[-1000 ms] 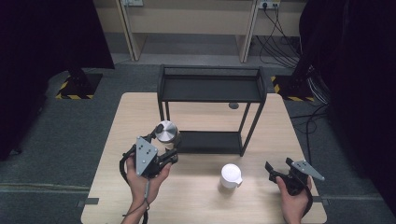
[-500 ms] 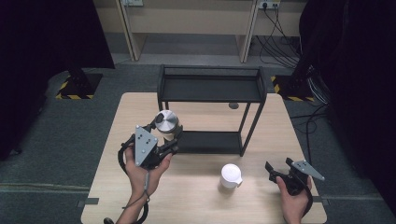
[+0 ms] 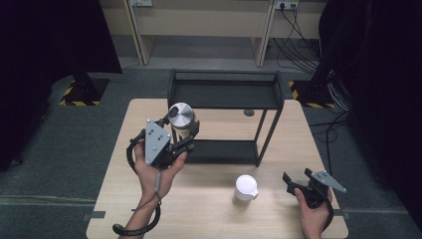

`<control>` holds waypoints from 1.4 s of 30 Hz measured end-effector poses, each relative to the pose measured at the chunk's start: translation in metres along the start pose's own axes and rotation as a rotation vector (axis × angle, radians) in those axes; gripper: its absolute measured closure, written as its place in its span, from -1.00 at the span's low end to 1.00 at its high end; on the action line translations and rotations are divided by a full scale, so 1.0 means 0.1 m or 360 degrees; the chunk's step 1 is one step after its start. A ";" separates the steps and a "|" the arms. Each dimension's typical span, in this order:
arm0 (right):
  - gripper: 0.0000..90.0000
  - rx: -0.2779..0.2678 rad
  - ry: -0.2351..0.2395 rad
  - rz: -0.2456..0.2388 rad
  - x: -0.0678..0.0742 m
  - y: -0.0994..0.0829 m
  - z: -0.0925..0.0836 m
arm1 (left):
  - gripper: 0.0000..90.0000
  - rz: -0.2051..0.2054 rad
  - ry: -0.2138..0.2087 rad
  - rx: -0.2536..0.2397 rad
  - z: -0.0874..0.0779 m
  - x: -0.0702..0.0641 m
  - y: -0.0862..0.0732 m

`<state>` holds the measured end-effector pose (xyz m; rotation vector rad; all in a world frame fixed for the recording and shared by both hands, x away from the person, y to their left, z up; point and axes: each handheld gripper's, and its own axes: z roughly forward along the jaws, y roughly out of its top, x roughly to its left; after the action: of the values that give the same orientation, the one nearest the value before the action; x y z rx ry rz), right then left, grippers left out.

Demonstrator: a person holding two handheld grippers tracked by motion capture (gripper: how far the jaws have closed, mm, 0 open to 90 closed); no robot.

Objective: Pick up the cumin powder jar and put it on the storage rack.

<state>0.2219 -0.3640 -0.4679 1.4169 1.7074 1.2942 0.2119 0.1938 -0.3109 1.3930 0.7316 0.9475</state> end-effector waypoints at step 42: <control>-0.89 -0.0003 0.0006 0.0021 -0.02 0.00 0.00 | -0.32 0.0006 0.0088 0.0066 0.60 0.19 0.50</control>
<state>0.2221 -0.3659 -0.4684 1.4280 1.7019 1.3060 0.2678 0.1792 -0.2548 1.4092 0.7942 0.9820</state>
